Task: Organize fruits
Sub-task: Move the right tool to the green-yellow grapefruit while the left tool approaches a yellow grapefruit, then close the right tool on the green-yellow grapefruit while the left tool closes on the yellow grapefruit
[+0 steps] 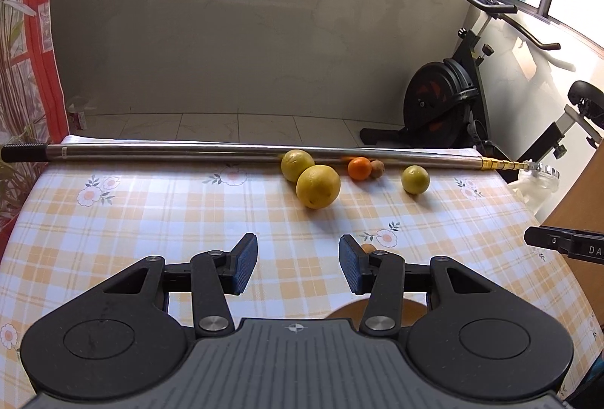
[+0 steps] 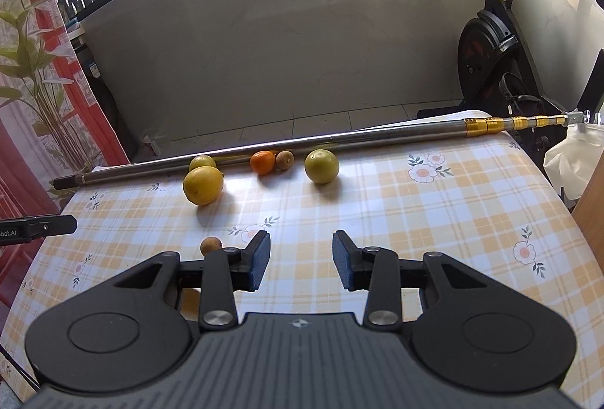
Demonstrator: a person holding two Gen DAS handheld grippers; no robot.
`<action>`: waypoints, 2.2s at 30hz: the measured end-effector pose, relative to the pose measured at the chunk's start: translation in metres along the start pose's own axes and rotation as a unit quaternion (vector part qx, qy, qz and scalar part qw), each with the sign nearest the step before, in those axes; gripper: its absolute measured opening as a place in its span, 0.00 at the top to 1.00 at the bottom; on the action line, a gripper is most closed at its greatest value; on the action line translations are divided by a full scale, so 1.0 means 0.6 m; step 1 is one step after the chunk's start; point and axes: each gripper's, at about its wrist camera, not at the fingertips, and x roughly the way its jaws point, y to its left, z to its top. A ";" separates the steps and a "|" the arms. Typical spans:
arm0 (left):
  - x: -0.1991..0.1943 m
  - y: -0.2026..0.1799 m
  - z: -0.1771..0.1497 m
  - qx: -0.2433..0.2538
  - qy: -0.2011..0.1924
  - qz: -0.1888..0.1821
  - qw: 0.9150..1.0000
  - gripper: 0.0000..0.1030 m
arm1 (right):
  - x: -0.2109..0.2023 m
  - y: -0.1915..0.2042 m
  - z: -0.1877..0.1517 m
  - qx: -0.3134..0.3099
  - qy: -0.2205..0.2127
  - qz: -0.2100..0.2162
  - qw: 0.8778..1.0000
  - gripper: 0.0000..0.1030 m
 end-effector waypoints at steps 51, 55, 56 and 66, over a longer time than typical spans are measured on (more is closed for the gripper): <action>0.427 0.052 0.117 -0.136 0.092 -0.019 0.986 0.53 | 0.284 -0.065 0.086 0.009 0.041 0.025 0.999 0.60; 0.402 0.062 0.109 -0.142 0.080 -0.022 0.986 0.53 | 0.305 -0.063 0.089 0.007 0.030 0.021 0.999 0.52; 0.397 0.063 0.108 -0.143 0.077 -0.025 0.986 0.53 | 0.312 -0.063 0.091 0.005 0.029 0.018 0.999 0.52; 0.349 0.056 0.109 -0.119 0.053 -0.037 0.991 0.53 | 0.364 -0.054 0.101 0.003 0.041 0.012 0.999 0.46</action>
